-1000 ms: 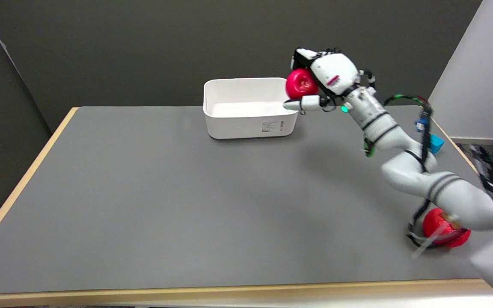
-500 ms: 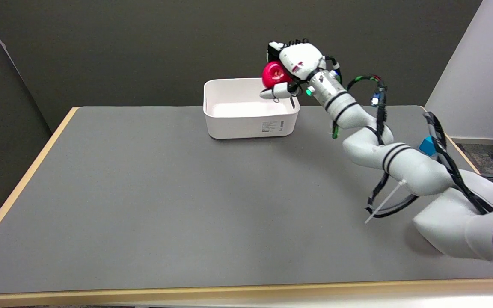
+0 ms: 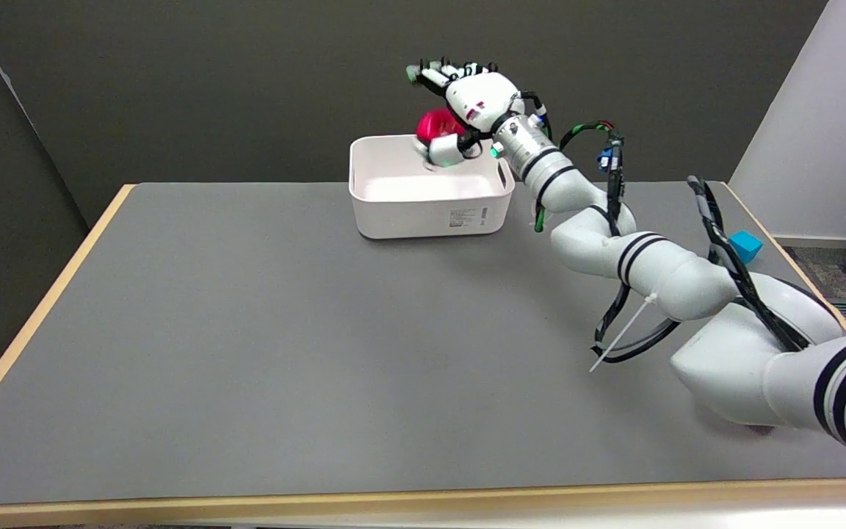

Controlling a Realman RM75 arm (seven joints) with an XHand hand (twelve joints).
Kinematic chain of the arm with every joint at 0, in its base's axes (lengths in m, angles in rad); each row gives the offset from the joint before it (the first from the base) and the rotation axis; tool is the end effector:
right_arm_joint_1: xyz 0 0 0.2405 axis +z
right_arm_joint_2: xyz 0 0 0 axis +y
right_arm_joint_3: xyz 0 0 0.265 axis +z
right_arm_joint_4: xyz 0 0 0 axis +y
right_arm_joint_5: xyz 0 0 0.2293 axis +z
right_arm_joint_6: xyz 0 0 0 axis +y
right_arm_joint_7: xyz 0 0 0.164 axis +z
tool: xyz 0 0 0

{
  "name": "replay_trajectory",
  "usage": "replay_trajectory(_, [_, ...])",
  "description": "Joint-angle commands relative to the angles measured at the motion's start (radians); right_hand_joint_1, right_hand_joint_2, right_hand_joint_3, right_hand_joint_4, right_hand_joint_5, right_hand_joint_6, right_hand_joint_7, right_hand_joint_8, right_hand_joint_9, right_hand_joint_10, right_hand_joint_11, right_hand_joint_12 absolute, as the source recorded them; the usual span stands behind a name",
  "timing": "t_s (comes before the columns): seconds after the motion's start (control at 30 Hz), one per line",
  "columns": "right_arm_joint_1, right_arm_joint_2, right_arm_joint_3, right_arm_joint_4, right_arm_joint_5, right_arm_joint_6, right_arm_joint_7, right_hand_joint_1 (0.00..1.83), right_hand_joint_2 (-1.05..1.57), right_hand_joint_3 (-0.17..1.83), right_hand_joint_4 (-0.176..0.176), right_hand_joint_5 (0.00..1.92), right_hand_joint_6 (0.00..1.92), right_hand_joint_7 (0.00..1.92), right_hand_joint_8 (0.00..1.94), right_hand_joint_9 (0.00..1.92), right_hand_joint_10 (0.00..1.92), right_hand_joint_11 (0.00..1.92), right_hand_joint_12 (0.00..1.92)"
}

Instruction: Place the red apple into the white box.

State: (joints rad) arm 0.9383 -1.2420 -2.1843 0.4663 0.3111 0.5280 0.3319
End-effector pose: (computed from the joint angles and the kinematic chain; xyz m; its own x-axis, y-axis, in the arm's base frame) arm -0.1679 -0.5816 0.3121 0.9711 0.2382 -0.0155 0.0497 -0.1384 0.9891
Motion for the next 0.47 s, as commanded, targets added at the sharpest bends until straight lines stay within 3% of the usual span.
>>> replay_trajectory(0.03, [0.042, -0.064, -0.025, -0.038, 0.137, -0.087, -0.023, 0.09, 0.62, 0.95, 0.104, 0.0, 0.04, 0.0, 0.03, 0.12, 0.51, 0.18, 1.21])
replay_trajectory(0.3, [0.009, -0.052, -0.008, 0.007, 0.159, -0.04, -0.023, 0.09, 0.55, 0.94, 0.093, 0.0, 0.0, 0.0, 0.0, 0.09, 0.47, 0.15, 1.16])
replay_trajectory(0.47, [-0.163, 0.064, 0.106, 0.33, 0.291, -0.027, -0.023, 0.08, 0.55, 0.95, 0.091, 0.0, 0.0, 0.0, 0.0, 0.09, 0.48, 0.15, 1.14])
